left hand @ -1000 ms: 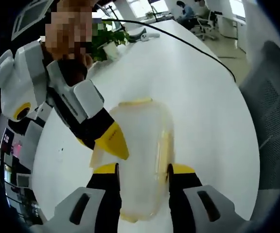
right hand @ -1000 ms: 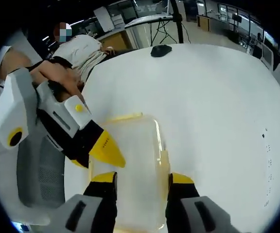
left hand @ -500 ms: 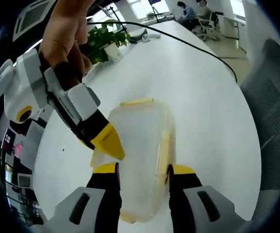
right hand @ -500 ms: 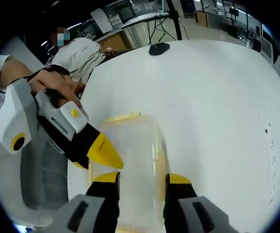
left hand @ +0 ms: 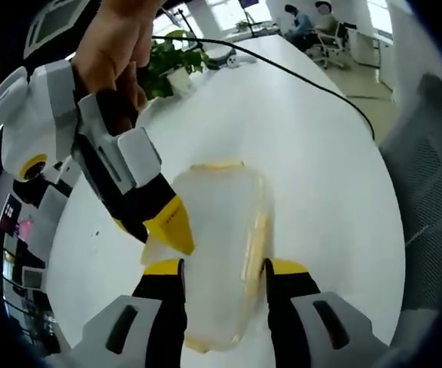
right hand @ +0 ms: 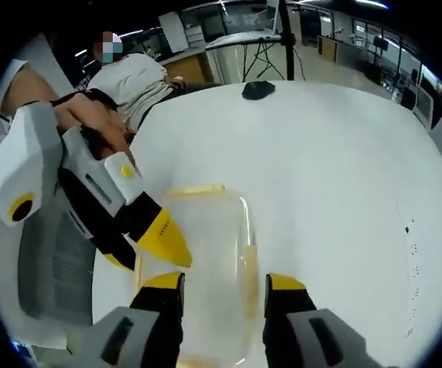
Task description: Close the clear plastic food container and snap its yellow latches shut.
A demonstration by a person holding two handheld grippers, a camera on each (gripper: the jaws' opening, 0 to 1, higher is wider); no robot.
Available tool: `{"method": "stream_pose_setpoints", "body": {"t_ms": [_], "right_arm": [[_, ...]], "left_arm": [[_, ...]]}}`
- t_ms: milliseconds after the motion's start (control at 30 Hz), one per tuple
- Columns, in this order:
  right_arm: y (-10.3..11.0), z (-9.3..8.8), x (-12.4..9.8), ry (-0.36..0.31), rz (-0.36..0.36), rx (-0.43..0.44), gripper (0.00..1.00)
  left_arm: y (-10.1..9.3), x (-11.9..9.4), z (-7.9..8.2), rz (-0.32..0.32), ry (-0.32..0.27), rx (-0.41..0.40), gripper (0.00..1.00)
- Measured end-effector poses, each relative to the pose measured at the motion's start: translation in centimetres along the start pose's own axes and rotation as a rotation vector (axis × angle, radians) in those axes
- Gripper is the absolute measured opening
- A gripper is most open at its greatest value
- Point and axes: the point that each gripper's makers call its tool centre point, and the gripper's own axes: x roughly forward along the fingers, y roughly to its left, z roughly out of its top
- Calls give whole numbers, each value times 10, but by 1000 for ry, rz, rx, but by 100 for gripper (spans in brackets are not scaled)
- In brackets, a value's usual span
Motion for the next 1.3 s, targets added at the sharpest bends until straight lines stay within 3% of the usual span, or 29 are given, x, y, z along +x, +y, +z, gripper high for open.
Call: {"method": "stream_pose_setpoints", "body": {"t_ms": [133, 400, 533, 767, 1067, 1300], "right_arm": [[5, -4, -4, -15, 6, -25, 47], [7, -21, -13, -8, -4, 1, 46], [8, -22, -16, -36, -15, 24, 46], [14, -25, -23, -60, -24, 53, 51], [21, -30, -23, -78, -49, 55, 55], [28, -35, -23, -82, -54, 66, 56]], "left_arm": [[-2, -2, 0, -24, 9, -3, 39], [-8, -6, -1, -69, 5, -6, 42], [-7, -8, -1, -73, 5, -10, 40], [4, -13, 0, -73, 2, -60, 47], [-1, -14, -12, -105, 59, 1, 52], [3, -15, -14, -110, 65, -9, 56]]}}
